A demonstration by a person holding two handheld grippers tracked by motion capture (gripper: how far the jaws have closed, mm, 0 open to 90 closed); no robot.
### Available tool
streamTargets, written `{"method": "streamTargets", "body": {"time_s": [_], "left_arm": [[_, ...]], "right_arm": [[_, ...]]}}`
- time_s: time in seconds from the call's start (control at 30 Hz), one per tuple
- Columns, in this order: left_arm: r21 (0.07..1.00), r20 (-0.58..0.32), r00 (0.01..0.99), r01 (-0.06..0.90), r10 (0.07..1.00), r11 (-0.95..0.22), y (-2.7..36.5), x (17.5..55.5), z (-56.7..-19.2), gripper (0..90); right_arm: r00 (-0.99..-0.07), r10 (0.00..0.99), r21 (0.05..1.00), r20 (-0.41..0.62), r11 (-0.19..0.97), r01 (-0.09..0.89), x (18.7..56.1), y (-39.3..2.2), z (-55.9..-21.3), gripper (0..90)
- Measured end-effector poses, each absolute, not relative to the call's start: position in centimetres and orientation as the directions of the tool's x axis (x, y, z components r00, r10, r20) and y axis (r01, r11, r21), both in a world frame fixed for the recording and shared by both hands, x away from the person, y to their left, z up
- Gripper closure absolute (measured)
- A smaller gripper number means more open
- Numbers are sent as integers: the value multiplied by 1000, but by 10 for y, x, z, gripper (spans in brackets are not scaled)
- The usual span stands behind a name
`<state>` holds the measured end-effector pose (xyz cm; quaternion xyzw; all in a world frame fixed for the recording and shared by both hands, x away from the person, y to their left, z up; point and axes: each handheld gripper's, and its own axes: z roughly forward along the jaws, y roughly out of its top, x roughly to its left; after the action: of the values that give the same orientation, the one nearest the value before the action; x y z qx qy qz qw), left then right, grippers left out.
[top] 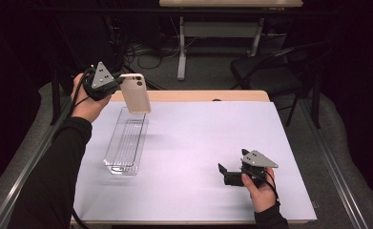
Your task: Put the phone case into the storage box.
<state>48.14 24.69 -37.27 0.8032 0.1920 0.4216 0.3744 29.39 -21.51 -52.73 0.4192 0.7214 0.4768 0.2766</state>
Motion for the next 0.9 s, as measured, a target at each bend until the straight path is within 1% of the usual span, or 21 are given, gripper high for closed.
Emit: {"method": "streamTargets", "body": {"time_s": [0.4,0.9], "left_arm": [[753,548,555,1,626,-659,254,486,-380,789],[731,576,532,6,621,-683,262,498,-398,789]], "right_arm": [[-496,868,918,-2,199,344,294,-215,-529,0],[-500,866,915,4,198,351,295,-214,-531,0]]}}
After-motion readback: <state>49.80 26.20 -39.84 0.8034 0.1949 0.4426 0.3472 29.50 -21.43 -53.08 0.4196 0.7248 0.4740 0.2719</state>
